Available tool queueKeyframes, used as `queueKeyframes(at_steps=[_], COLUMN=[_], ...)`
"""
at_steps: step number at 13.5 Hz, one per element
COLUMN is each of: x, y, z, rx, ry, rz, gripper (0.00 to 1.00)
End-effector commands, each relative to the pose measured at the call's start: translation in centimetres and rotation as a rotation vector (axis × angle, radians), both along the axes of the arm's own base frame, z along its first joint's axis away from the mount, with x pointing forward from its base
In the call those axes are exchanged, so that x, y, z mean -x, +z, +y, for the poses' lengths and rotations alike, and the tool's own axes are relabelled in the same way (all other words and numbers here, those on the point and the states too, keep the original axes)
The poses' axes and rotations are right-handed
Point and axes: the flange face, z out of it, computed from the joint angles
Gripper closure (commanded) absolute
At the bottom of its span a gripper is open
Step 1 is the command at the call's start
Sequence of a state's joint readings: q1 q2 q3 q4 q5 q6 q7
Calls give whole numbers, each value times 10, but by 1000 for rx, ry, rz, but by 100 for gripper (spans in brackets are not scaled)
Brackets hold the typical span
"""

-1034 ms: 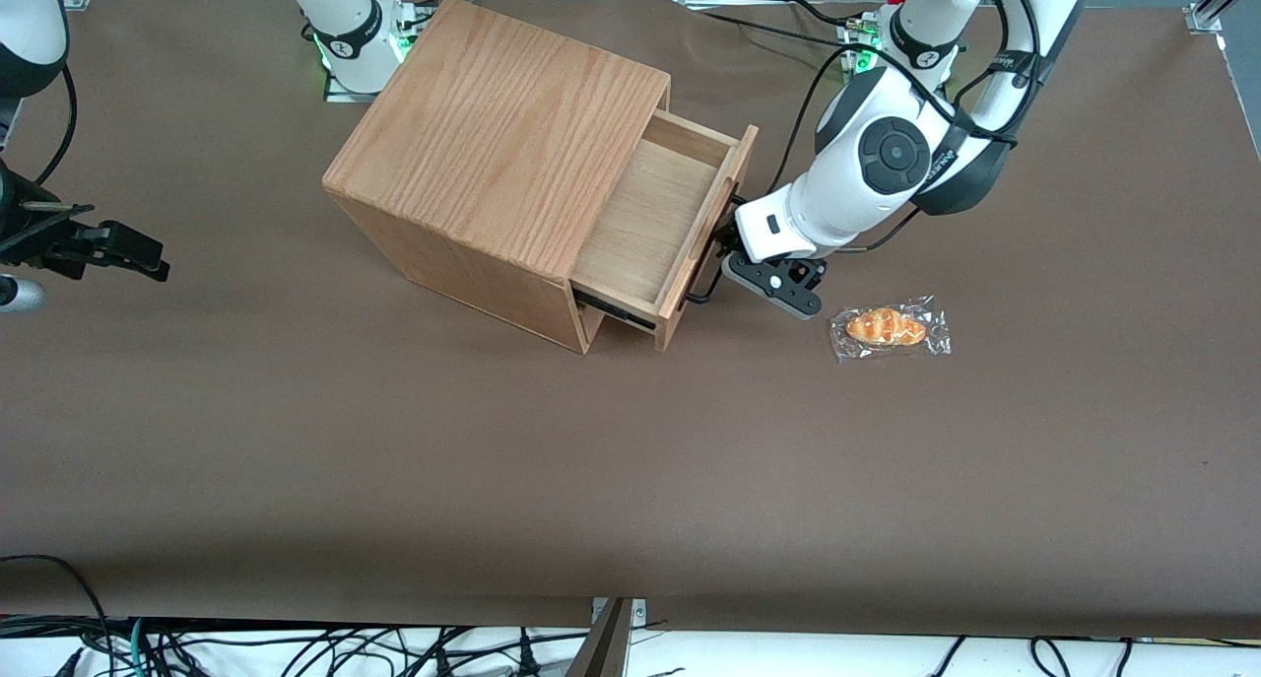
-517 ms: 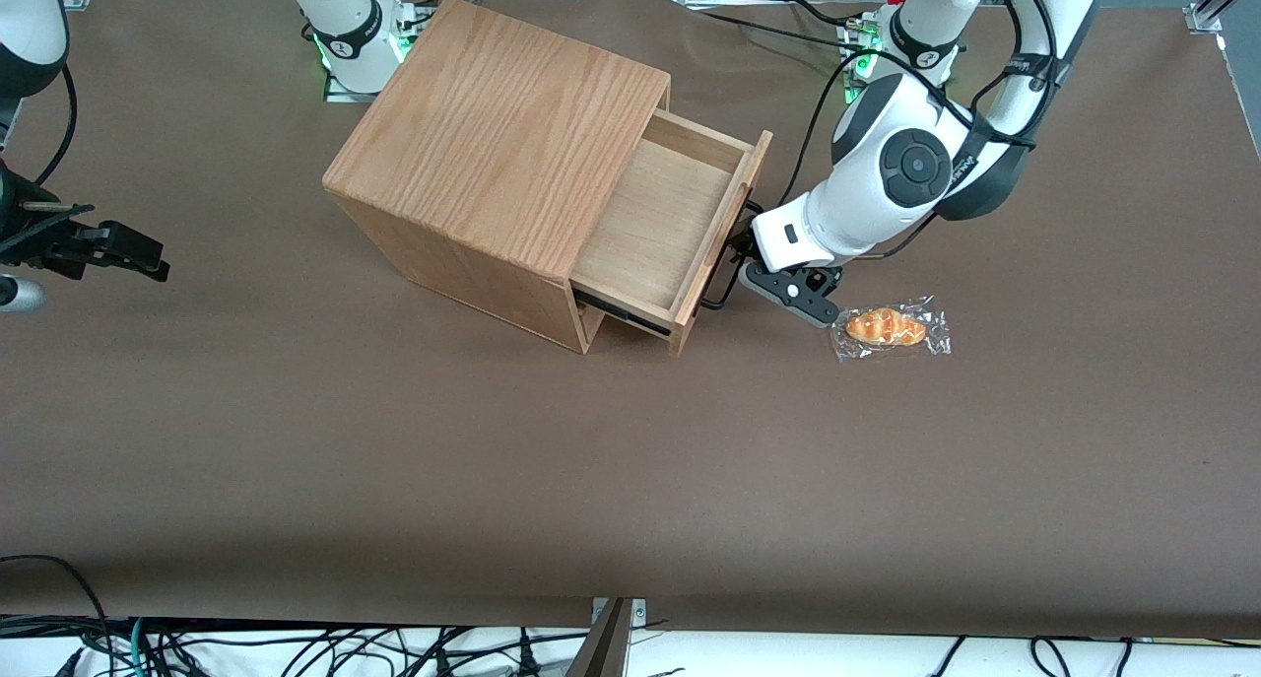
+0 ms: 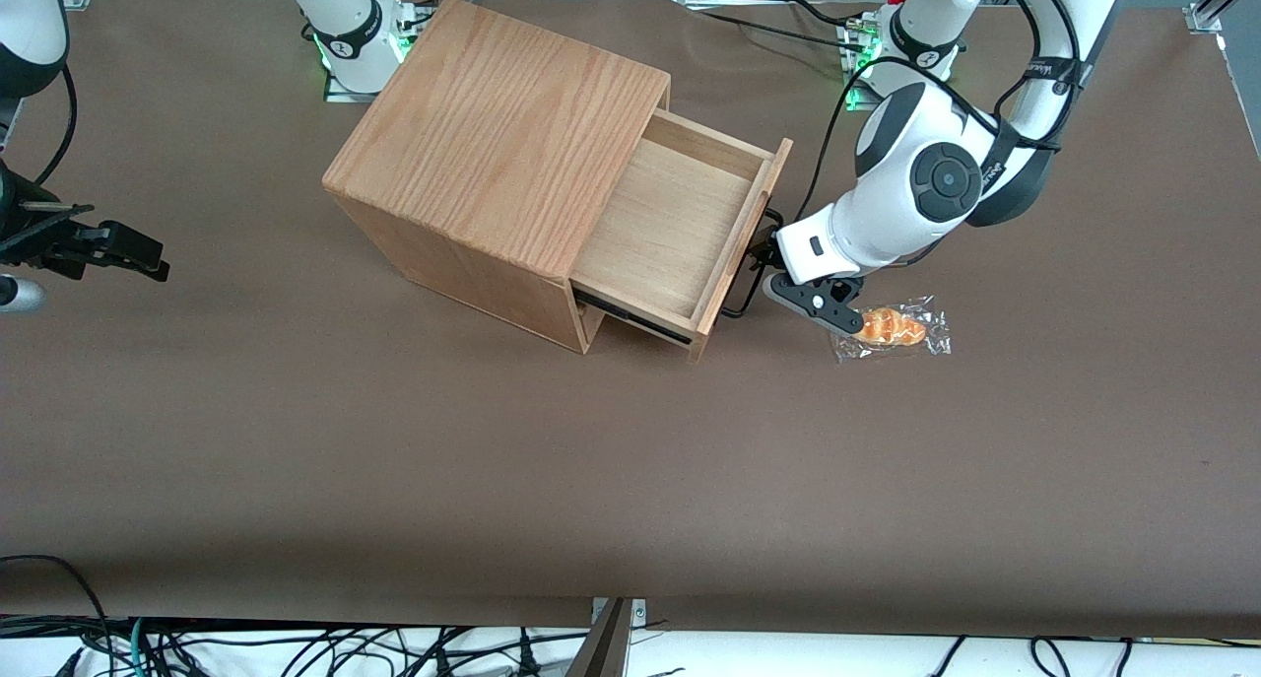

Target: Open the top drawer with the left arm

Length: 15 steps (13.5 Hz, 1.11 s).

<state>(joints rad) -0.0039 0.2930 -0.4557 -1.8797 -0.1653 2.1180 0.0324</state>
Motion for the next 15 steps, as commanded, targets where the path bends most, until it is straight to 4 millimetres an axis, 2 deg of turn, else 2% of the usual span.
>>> queueKeyframes(at_steps=[1,5,8,11,13,15], x=[1,-1,-10,-20,-27,-23], y=[6,23,62,114,137,157], z=[7,4,15,44,85,111], rx=[66,138,136,119,103,42], ry=[25,6,1,29,96,112], rz=[37,87,95,51,8,-22], gripper=[0,0,0,0,0,0])
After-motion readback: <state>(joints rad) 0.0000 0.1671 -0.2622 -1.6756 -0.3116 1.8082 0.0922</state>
